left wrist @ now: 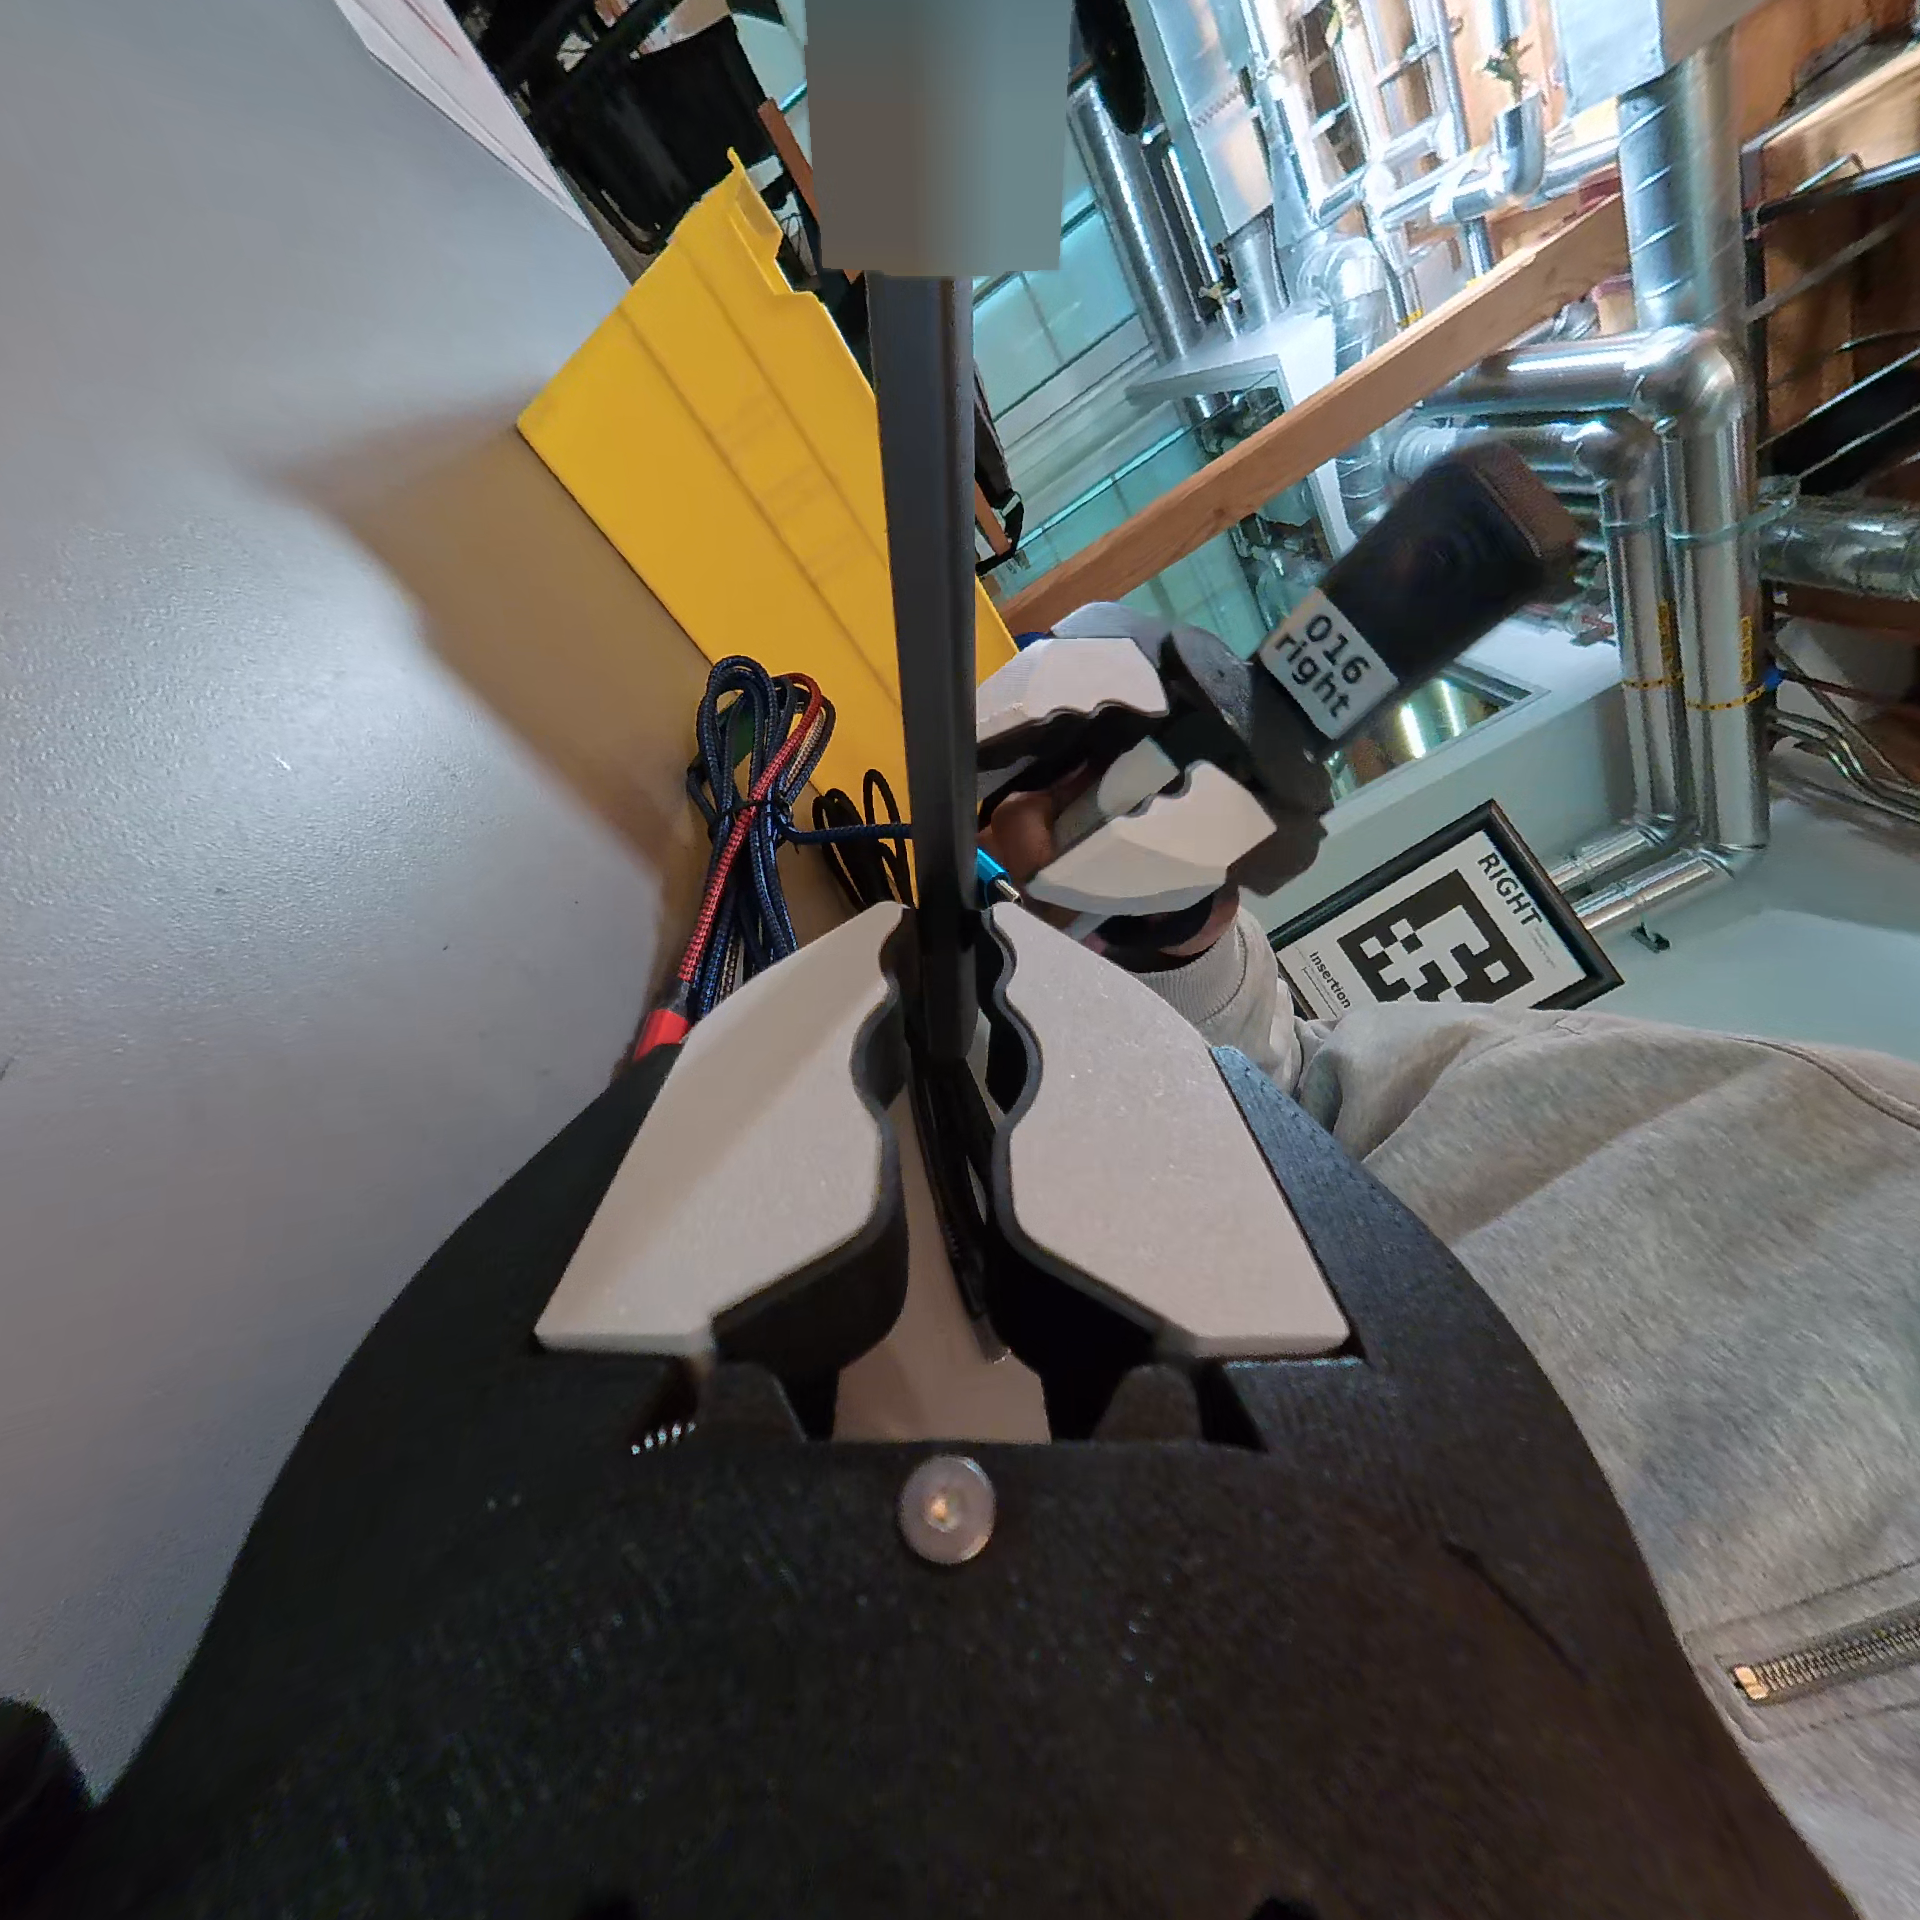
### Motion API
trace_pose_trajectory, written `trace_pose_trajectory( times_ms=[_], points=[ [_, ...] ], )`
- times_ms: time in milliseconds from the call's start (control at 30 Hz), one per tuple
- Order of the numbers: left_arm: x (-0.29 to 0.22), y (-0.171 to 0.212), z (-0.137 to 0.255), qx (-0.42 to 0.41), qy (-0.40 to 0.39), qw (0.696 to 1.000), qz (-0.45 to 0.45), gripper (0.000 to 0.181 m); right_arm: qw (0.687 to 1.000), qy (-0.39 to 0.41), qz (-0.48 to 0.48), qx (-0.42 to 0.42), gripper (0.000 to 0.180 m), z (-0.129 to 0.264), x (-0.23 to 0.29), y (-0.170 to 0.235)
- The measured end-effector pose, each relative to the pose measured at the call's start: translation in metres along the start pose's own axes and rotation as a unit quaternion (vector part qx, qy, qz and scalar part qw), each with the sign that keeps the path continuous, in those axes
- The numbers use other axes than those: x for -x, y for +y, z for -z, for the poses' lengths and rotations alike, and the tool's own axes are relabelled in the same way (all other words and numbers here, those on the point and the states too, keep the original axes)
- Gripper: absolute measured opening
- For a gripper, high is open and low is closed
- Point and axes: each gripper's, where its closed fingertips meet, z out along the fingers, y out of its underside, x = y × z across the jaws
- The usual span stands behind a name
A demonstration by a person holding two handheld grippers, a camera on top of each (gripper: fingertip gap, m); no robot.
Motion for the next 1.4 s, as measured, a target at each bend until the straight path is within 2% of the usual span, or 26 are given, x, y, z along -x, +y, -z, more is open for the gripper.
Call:
trace_pose_trajectory(
  times_ms=[33,167,267,333,567,700,867,933,1067,1233,1300,1400],
  points=[
    [0.000,0.000,0.000,0.000,0.001,1.000,0.000,0.008,0.999,-0.023,-0.032,-0.012,0.028,0.001,0.003,-0.003],
    [-0.006,0.002,0.000,0.008,0.019,1.000,-0.009,0.009,0.990,-0.078,-0.114,-0.034,0.030,0.002,0.004,-0.004],
    [-0.009,0.006,-0.001,0.019,0.029,0.999,-0.015,0.009,0.989,-0.077,-0.126,-0.014,0.042,-0.003,0.001,0.006],
    [-0.010,0.007,-0.002,0.025,0.029,0.999,-0.017,0.009,0.985,-0.096,-0.141,-0.005,0.041,-0.005,0.005,0.010],
    [-0.013,0.013,-0.004,0.044,0.036,0.998,-0.026,0.009,0.960,-0.178,-0.214,-0.031,0.017,-0.001,0.016,0.004],
    [-0.013,0.014,-0.004,0.047,0.038,0.998,-0.027,0.009,0.956,-0.185,-0.226,-0.034,0.000,0.002,0.013,0.003],
    [-0.014,0.014,-0.004,0.049,0.043,0.998,-0.028,0.009,0.961,-0.176,-0.210,-0.032,0.000,0.004,0.013,0.000],
    [-0.015,0.015,-0.004,0.050,0.045,0.997,-0.028,0.009,0.963,-0.172,-0.203,-0.034,0.015,0.005,0.012,-0.001],
    [-0.019,0.017,-0.003,0.056,0.058,0.996,-0.034,0.009,0.955,-0.188,-0.228,-0.042,0.028,0.005,0.011,-0.001],
    [-0.024,0.021,-0.004,0.067,0.074,0.994,-0.037,0.009,0.940,-0.238,-0.242,-0.015,0.031,0.000,0.028,0.008],
    [-0.024,0.021,-0.004,0.070,0.074,0.994,-0.038,0.009,0.940,-0.247,-0.233,-0.016,0.024,0.001,0.030,0.007],
    [-0.024,0.022,-0.005,0.072,0.074,0.994,-0.039,0.009,0.941,-0.249,-0.229,-0.014,0.022,0.003,0.030,0.006]
  ],
)
